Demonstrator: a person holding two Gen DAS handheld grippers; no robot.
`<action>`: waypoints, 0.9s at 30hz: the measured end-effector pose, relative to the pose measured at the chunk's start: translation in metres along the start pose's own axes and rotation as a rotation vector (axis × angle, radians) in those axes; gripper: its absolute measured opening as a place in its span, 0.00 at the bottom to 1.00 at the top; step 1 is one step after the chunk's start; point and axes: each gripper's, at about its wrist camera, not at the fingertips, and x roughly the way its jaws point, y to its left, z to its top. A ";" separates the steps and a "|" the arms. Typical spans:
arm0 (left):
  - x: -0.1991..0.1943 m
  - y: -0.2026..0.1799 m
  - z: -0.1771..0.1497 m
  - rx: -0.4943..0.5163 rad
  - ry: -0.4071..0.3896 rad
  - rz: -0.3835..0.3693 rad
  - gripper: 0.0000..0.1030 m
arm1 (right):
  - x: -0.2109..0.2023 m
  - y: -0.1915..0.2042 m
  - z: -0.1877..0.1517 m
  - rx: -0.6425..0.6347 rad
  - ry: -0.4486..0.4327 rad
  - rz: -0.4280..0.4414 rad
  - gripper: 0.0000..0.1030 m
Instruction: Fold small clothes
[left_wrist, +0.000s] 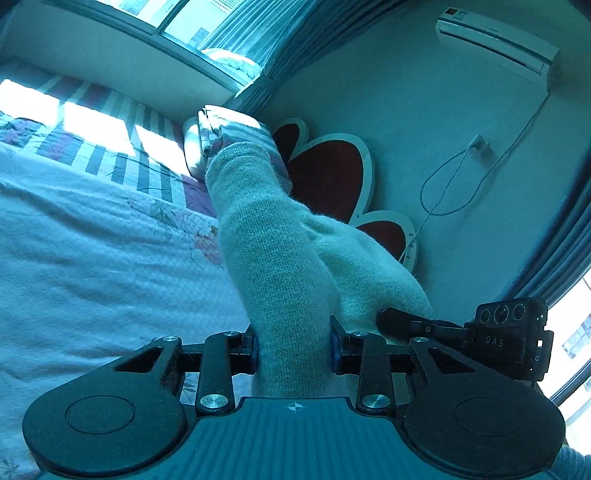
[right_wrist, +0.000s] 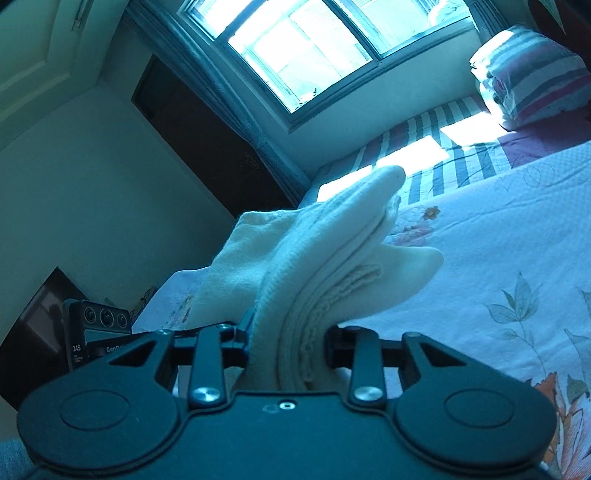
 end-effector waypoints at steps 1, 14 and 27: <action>-0.016 -0.001 0.002 0.008 -0.011 0.010 0.32 | 0.002 0.011 0.001 -0.013 0.001 0.009 0.32; -0.123 0.027 0.014 0.023 -0.095 0.124 0.32 | 0.059 0.095 0.001 -0.070 0.034 0.138 0.32; -0.146 0.108 0.011 -0.044 -0.057 0.189 0.32 | 0.145 0.109 -0.024 -0.027 0.129 0.177 0.32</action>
